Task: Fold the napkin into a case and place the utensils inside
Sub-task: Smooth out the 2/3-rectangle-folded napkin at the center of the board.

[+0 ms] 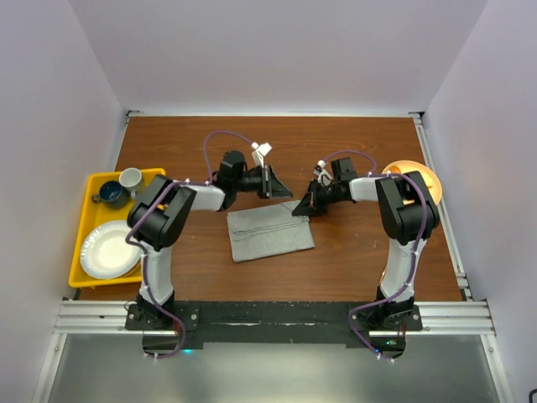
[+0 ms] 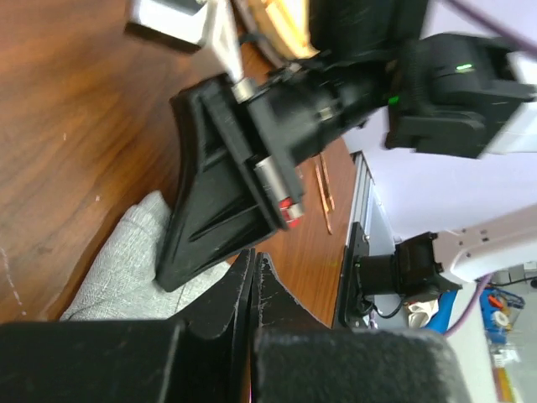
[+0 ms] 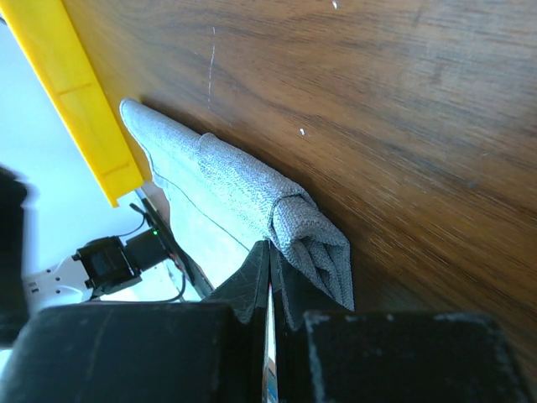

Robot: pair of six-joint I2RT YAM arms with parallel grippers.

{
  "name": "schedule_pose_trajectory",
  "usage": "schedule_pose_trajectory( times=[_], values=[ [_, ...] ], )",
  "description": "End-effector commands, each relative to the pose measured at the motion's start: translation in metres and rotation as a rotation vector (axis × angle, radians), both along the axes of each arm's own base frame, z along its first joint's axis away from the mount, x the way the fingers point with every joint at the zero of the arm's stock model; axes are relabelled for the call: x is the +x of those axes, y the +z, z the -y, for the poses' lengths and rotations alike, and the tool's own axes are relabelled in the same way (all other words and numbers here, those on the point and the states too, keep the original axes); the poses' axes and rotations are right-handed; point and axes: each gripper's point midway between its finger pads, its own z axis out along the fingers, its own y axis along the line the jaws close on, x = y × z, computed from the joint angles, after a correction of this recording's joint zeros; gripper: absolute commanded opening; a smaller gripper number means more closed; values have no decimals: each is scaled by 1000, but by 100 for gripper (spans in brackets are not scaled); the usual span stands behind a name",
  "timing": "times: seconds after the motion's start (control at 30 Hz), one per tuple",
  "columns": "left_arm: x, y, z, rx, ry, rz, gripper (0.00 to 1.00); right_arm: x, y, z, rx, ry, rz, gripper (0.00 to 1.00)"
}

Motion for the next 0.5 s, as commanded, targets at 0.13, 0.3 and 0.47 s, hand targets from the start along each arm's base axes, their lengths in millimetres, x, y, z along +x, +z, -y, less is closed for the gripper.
schedule_pose_trajectory(
  times=[0.13,0.3,0.47],
  values=[
    [-7,-61,22,127,39,-127,0,-21,-62,45,-286,-54,-68,0],
    [-7,-104,12,257,101,-254,0,-19,-59,45,-284,-59,-53,0],
    [-5,-67,20,106,81,-230,0,-25,-65,49,-302,-58,-62,0]
  ],
)
